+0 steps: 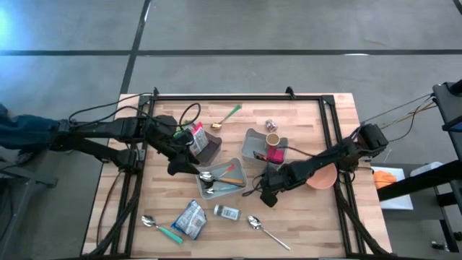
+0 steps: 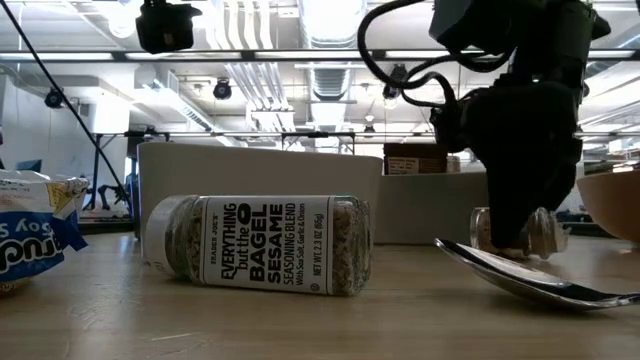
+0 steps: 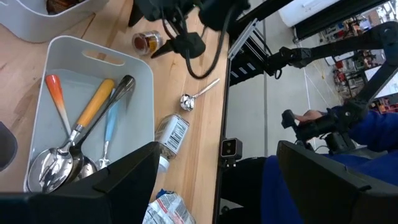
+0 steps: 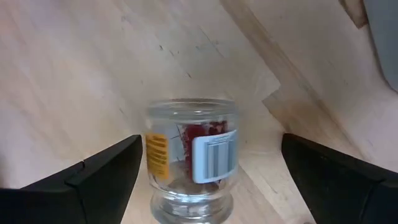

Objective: Pick & Place Food Item
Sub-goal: Put the bottom brown seasoning bottle into the top gray bin

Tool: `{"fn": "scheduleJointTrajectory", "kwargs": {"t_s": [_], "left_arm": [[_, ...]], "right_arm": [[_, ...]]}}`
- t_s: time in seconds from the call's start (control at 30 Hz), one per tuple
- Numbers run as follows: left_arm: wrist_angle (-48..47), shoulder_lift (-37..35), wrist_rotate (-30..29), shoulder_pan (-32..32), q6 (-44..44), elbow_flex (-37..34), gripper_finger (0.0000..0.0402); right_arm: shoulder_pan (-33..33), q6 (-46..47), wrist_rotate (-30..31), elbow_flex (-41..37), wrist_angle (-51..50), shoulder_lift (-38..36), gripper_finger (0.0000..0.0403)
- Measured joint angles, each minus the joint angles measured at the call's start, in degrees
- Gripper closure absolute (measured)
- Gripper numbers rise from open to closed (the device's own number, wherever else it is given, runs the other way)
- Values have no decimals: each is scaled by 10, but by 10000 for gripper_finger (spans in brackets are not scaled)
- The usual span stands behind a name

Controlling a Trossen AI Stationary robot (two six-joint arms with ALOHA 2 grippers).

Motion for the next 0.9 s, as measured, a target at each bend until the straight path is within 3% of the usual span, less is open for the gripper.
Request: {"fn": "scheduleJointTrajectory", "kwargs": {"t_s": [0.17,0.47,0.73,0.9], "left_arm": [[-3,0,0,0,-2,0,73],[-1,0,0,0,-20,0,73],[2,0,-30,0,-84,0,73],[11,5,-45,0,-146,0,73]], "right_arm": [[5,-21,18,33,-41,21,59],[4,-24,17,61,-64,40,220],[5,-53,13,103,-84,27,219],[21,-68,20,174,-109,18,219]]}}
